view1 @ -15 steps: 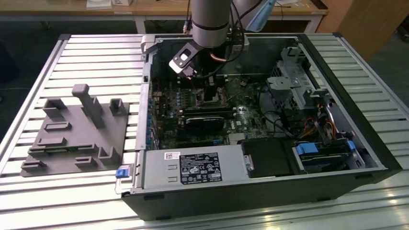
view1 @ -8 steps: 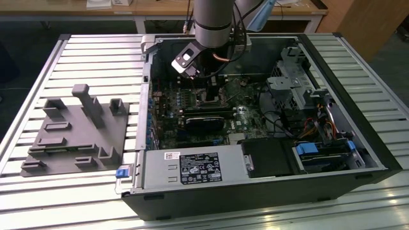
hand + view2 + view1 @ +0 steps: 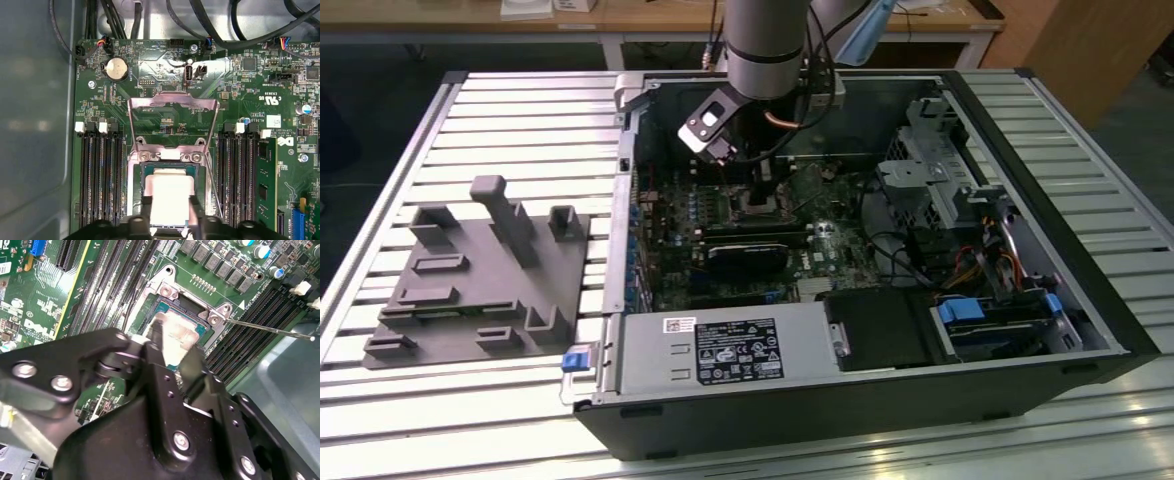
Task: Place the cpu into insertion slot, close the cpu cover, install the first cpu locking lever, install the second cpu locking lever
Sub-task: 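Place the cpu into insertion slot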
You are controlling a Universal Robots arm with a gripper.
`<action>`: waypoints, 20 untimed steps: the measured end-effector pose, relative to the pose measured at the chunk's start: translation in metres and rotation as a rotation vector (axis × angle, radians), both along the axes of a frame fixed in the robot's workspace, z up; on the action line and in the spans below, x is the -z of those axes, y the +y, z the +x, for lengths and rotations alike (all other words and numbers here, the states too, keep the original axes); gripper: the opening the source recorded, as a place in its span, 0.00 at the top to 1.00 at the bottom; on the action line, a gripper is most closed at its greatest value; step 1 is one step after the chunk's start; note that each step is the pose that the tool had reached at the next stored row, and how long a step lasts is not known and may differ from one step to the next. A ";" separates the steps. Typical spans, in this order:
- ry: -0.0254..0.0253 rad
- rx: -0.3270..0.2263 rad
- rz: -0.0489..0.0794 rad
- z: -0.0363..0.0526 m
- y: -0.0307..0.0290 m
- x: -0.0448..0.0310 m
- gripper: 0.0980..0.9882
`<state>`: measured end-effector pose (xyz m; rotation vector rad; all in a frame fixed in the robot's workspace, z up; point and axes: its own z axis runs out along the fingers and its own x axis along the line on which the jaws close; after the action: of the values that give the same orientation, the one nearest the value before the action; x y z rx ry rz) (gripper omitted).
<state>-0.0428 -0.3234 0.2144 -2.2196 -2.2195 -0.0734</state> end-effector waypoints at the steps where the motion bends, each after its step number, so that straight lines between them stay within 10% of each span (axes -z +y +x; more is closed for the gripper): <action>1: 0.0000 0.000 0.000 0.0000 0.0000 0.0000 0.66; 9: 0.0000 0.000 0.000 0.0000 0.0000 0.0000 0.98; 20: 0.0001 0.000 0.000 0.0058 0.0000 0.0022 0.99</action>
<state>-0.0369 -0.3234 0.2122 -2.2195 -2.2194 -0.0733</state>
